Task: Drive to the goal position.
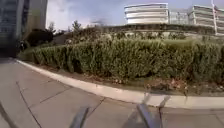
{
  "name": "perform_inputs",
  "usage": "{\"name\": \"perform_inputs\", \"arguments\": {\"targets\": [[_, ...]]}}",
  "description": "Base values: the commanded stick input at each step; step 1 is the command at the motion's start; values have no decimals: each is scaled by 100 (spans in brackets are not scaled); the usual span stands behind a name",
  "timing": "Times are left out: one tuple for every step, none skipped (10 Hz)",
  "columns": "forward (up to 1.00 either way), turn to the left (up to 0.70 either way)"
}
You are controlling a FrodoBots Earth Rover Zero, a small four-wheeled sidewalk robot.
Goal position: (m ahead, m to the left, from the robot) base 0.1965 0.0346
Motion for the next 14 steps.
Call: {"name": "perform_inputs", "arguments": {"targets": [[0,-70],[0,-70],[0,-70],[0,-70],[0,-70],[0,-70],[0,-70],[0,-70],[0,-70],[0,-70],[0,-70],[0,-70],[0,-70],[0,-70]]}}
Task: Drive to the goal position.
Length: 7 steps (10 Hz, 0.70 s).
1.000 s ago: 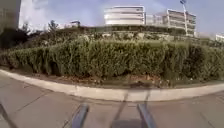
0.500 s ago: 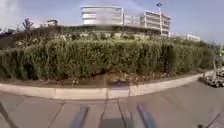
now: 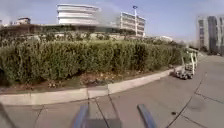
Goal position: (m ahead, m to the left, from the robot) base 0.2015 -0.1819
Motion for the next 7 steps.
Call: {"name": "perform_inputs", "arguments": {"targets": [[0,-70],[0,-70],[0,-70],[0,-70],[0,-70],[0,-70],[0,-70]]}}
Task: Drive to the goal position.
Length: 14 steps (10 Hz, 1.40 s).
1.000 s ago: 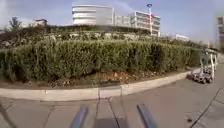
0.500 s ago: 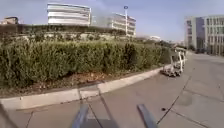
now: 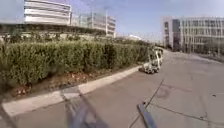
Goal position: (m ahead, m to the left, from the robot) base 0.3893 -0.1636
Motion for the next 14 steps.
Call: {"name": "perform_inputs", "arguments": {"targets": [[0,-70],[0,-70],[0,-70],[0,-70],[0,-70],[0,-70],[0,-70],[61,-9],[70,0],[70,0],[70,6],[70,14],[70,14],[70,14]]}}
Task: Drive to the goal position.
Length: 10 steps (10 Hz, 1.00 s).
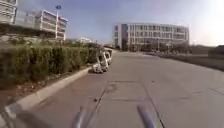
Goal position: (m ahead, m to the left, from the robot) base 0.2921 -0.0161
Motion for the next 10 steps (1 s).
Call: {"name": "perform_inputs", "arguments": {"targets": [[70,14],[70,14],[70,14],[70,14],[70,14],[70,14],[70,14],[70,14],[70,14],[70,14]]}}
